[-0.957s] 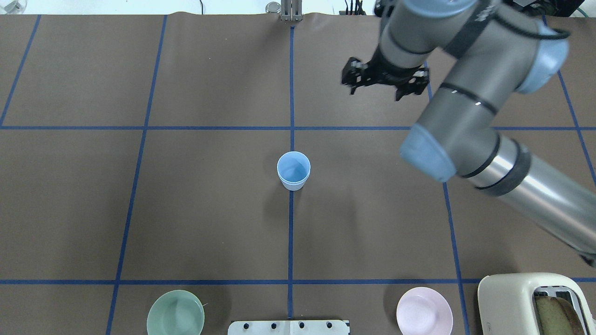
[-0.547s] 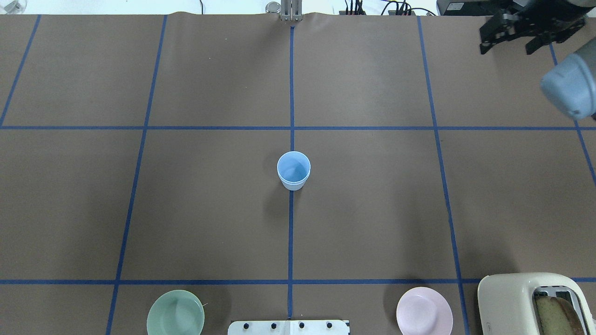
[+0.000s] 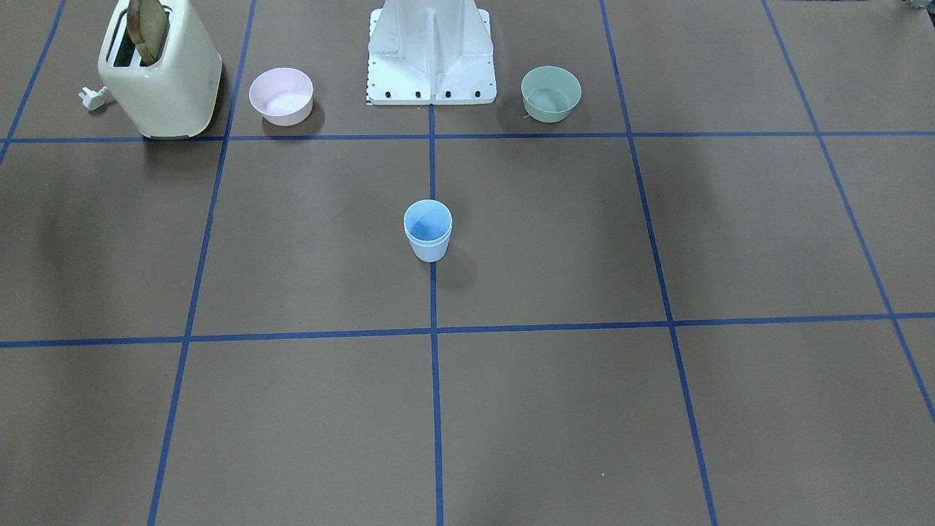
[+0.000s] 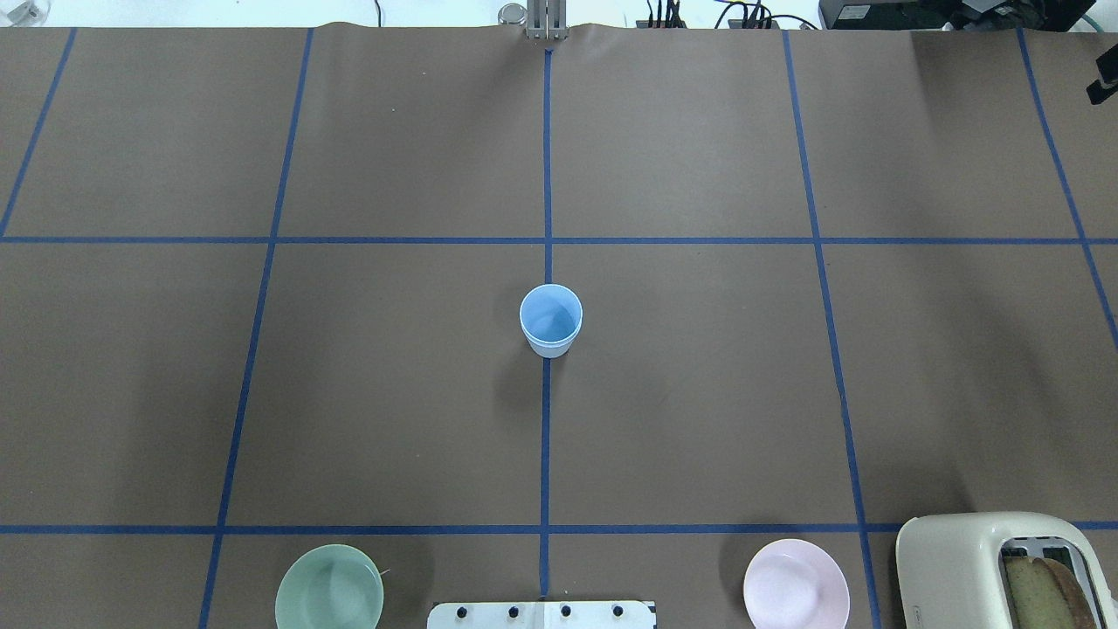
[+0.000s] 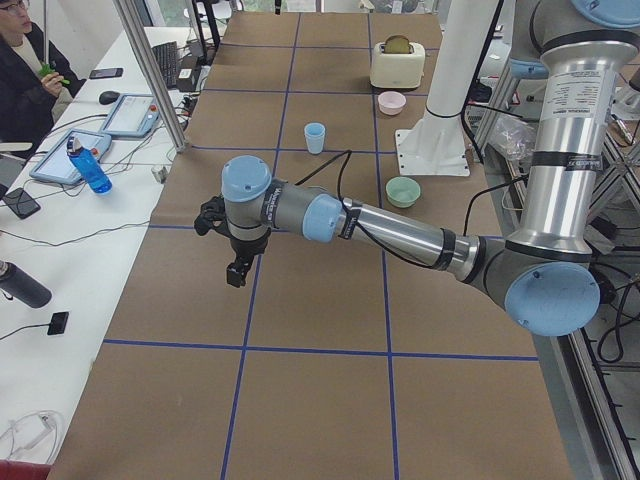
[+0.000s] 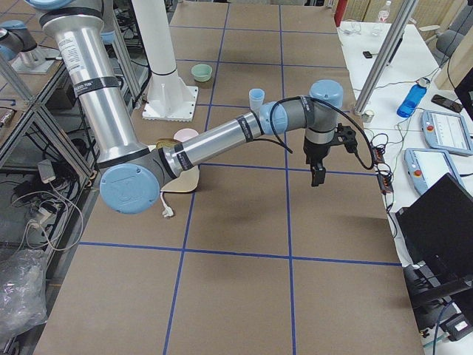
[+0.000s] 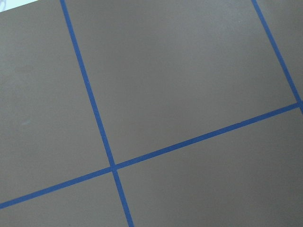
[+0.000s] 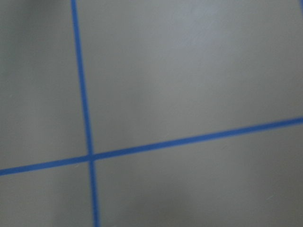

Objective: Stack blue cups with both arms

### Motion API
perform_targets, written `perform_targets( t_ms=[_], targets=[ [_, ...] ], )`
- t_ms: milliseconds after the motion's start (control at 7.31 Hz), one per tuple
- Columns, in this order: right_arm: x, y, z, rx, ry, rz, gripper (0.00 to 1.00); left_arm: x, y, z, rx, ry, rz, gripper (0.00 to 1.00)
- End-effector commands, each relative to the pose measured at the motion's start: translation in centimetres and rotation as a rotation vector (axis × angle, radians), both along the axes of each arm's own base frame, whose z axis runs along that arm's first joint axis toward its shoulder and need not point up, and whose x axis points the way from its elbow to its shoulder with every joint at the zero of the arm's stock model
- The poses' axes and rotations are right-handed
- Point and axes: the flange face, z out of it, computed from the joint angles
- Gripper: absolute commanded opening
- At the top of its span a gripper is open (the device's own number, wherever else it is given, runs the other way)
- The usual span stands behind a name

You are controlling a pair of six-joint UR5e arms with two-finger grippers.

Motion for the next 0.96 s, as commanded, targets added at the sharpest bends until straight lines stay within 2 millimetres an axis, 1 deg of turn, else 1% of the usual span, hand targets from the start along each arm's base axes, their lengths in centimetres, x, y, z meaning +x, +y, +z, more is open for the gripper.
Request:
perform_targets(
  t_ms=[0, 137, 274, 410, 821],
  targets=[
    [1.5, -0.4, 5.2, -0.049, 0.011, -0.008, 1.00, -1.0, -1.0, 2.4, -0.015, -0.006, 0.013, 0.98],
    [1.4, -1.2, 9.2, -0.035, 0.009, -0.007, 1.00, -1.1, -1.8, 2.8, -0.016, -0.009, 0.019, 0.98],
    [1.8, -1.8, 12.5, -0.010, 0.004, 0.003, 1.00, -1.6, -2.7, 3.4, -0.013, -0.013, 0.026, 0.98],
    [1.8, -2.0, 13.8, -0.001, 0.003, 0.005, 1.00, -2.0, -3.0, 3.2, -0.012, -0.013, 0.019, 0.98],
    [1.8, -2.0, 13.8, -0.003, 0.003, 0.007, 1.00, -2.1, -2.9, 3.2, -0.010, -0.013, 0.019, 0.98]
  ],
)
